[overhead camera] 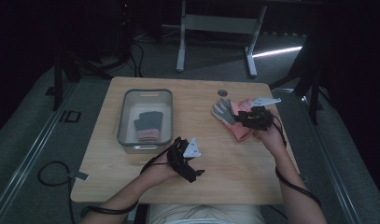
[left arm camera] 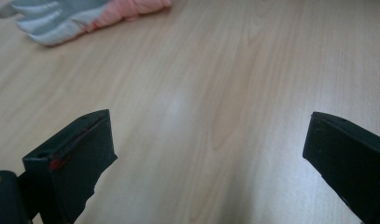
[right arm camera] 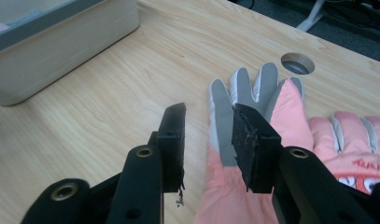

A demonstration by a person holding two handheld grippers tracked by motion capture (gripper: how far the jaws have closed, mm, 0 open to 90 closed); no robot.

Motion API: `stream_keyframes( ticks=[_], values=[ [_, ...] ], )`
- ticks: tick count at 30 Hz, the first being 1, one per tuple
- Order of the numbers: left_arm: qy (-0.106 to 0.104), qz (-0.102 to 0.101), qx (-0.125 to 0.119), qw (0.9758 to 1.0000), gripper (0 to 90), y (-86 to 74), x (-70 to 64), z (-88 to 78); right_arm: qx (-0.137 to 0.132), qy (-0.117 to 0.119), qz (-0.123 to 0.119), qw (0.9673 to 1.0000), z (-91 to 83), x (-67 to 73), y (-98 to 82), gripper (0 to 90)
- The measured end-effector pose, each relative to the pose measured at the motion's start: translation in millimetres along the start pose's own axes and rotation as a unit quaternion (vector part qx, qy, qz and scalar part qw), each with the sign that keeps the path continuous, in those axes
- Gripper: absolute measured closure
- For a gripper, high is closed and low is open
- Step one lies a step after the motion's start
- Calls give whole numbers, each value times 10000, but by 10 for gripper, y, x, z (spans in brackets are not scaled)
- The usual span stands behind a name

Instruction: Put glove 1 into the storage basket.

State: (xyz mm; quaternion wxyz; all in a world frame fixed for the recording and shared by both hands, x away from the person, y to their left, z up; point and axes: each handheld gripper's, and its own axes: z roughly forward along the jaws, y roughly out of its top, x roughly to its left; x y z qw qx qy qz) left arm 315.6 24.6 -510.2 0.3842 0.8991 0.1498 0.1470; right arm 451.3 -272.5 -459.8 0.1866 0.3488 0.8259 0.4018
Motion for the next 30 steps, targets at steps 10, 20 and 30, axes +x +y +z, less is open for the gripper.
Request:
stream_keyframes(
  ticks=[10,20,30],
  values=[
    [134,-101,57,9998,17,-365,-256,190,405,-53,-214,9989,476,-188,47,718],
    [348,-322,-137,9988,17,-490,-322,139,970,-181,-123,9950,840,-297,-73,700],
    [410,-369,-178,9983,17,-529,-311,128,1320,-315,45,9907,1000,-340,-190,755]
  ],
)
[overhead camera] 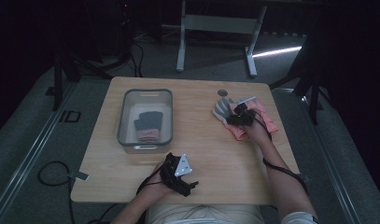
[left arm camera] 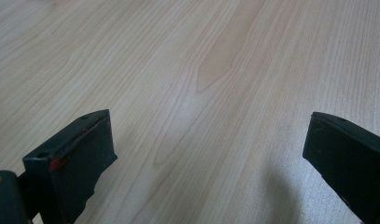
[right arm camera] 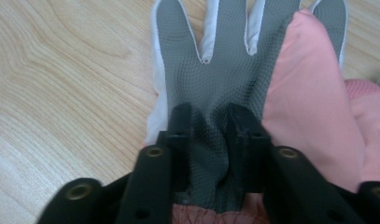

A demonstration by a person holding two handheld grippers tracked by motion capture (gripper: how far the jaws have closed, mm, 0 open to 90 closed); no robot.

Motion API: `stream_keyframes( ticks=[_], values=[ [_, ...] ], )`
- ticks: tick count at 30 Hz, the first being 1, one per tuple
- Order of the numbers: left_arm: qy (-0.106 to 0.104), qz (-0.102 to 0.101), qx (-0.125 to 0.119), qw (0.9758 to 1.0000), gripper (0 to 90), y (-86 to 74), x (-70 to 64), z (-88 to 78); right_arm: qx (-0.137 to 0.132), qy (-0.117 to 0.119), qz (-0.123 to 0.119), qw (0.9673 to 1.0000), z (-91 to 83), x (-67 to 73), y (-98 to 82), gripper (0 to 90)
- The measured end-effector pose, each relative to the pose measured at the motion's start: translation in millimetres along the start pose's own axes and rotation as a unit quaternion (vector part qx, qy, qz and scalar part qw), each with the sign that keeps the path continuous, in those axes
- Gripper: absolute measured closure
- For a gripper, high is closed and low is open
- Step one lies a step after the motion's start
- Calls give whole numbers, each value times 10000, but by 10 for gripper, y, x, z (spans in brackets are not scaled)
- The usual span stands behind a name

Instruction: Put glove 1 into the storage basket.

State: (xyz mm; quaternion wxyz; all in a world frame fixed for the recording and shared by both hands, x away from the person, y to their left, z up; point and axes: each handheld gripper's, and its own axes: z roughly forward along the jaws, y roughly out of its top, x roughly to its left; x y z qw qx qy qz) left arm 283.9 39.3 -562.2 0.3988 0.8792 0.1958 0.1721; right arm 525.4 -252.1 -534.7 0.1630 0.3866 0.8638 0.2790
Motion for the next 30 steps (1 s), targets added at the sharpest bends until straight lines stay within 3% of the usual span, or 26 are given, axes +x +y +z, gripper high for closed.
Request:
stream_keyframes(
  ticks=[6,9,13,16,19,23,27,30],
  values=[
    [5,23,26,10000,17,0,-14,19,-34,-39,595,9982,-41,-12,10,865],
    [-7,-18,-4,10000,17,-5,-12,12,-8,-175,654,9977,-172,56,76,873],
    [5,-32,-68,10000,17,-1,-9,6,-542,-165,881,9945,-556,231,163,874],
    [-37,-49,-113,9999,17,12,-7,3,-801,-220,890,9926,-818,372,205,874],
    [-79,-76,-150,9998,17,18,-4,10,-1181,-159,1111,9866,-1128,527,185,874],
    [-77,-25,-122,9999,17,20,2,26,-1430,-191,1381,9799,-1366,775,88,873],
    [12,57,-99,9999,17,24,-11,13,-1523,-179,1671,9739,-1424,1051,-90,873],
    [-6,105,-128,9999,17,17,-40,-5,-1534,-173,1849,9706,-1356,1195,-237,873]
  ],
)
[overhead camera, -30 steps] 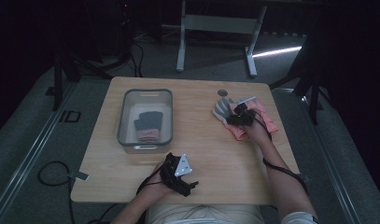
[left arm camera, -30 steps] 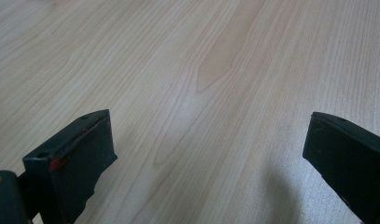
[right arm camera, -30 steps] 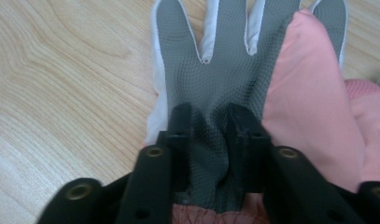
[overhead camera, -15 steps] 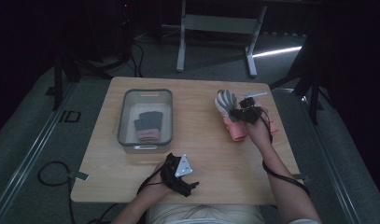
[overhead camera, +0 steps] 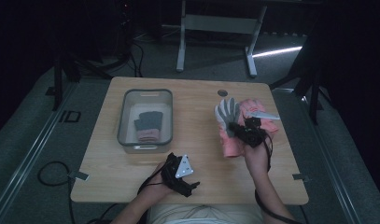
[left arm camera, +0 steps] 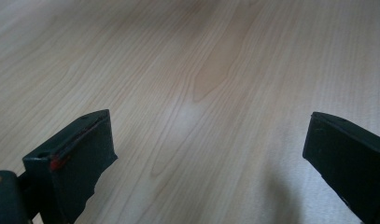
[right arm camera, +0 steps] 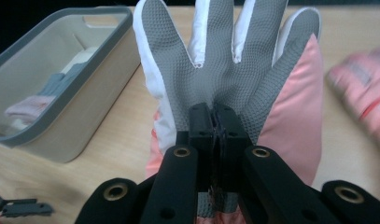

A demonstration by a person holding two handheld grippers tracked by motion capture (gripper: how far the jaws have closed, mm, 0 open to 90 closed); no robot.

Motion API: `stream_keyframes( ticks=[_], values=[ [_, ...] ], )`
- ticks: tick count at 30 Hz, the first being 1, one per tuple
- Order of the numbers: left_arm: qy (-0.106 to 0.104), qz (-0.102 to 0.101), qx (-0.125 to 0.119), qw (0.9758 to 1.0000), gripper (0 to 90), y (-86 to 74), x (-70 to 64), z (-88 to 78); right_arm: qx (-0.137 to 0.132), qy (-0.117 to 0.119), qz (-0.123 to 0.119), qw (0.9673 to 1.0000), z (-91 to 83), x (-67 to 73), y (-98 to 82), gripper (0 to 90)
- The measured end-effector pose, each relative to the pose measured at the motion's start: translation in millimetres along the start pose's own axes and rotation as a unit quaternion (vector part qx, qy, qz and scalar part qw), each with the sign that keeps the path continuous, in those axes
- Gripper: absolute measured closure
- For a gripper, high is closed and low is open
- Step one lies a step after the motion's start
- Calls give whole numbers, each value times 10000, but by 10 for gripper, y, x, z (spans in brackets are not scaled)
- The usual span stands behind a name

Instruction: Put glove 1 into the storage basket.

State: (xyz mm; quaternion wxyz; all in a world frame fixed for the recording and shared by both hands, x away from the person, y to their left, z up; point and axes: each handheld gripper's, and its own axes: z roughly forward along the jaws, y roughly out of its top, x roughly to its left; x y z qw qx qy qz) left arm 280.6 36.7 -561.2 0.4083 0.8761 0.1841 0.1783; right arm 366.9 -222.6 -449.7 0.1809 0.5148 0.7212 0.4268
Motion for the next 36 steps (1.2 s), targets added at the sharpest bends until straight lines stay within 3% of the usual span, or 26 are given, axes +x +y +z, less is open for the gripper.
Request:
stream_keyframes(
  ticks=[2,4,6,7,16,22,28,32,33,36],
  values=[
    [32,65,26,10000,17,-6,-10,-3,3,-55,3,10000,18,15,-44,873],
    [-46,-35,-19,10000,17,-12,-9,5,120,-224,218,9994,159,50,-238,873],
    [-65,-45,-13,10000,17,-13,-8,7,173,-253,233,9993,199,48,-264,873],
    [-84,-76,-39,9999,17,-13,-12,10,322,-327,340,9984,315,11,-310,873],
    [-133,-115,10,9998,17,-38,-1,31,548,-613,550,9951,741,-86,-315,870],
    [-130,-98,2,9999,17,-38,-5,32,745,-746,539,9930,954,-67,-371,859],
    [-117,-93,23,9999,17,-48,7,30,686,-786,599,9927,978,-69,-394,797],
    [-43,-81,-43,9999,17,-49,8,16,602,-585,605,9946,891,-61,-322,665],
    [-38,-136,-76,9999,17,-49,10,14,548,-477,583,9956,838,-62,-288,655],
    [-24,-135,-61,9999,18,-50,18,12,494,-482,540,9962,797,-61,-268,637]
  ],
)
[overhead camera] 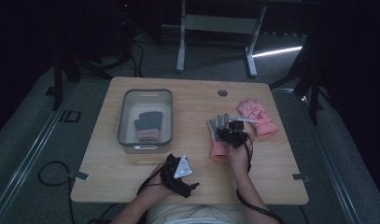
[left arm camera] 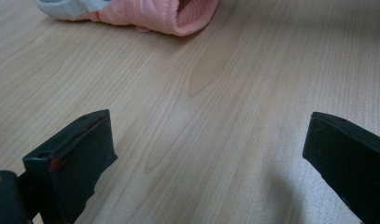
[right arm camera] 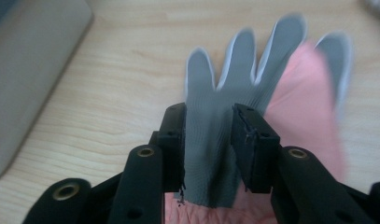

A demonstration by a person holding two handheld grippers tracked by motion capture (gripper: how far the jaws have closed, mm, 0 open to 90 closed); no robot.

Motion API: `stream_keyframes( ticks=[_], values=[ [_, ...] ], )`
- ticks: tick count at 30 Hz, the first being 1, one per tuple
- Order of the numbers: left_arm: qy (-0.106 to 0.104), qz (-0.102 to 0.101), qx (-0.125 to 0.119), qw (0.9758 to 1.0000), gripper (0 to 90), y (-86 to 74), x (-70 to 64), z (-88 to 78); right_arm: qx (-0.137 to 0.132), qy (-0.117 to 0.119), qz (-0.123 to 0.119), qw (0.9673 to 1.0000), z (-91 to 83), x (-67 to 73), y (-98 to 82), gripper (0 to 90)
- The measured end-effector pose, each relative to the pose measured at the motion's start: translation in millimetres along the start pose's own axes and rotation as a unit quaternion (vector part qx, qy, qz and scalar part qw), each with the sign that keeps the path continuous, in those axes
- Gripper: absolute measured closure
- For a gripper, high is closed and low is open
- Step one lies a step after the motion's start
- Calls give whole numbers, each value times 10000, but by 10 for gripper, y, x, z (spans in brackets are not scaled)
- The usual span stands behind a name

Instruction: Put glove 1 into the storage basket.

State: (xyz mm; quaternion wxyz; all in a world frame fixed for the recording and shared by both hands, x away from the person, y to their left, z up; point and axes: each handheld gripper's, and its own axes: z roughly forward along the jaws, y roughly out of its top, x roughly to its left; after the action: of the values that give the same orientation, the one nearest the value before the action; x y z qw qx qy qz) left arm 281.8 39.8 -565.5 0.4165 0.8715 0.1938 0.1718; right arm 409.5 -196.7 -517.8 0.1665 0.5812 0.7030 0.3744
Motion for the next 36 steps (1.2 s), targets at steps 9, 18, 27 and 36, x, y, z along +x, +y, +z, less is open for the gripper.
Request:
stream_keyframes(
  ticks=[9,18,27,36],
  values=[
    [24,17,11,10000,18,6,-9,1,-85,357,-539,9979,-444,-481,144,512],
    [-4,-66,8,10000,18,4,5,11,-130,77,-1083,9940,-582,-1155,144,536],
    [11,-4,18,10000,19,6,-26,28,-131,-120,-1360,9905,-516,-1512,334,550],
    [47,-2,-21,10000,19,4,-19,3,-229,-122,-1400,9898,-324,-1627,587,515]
  ],
)
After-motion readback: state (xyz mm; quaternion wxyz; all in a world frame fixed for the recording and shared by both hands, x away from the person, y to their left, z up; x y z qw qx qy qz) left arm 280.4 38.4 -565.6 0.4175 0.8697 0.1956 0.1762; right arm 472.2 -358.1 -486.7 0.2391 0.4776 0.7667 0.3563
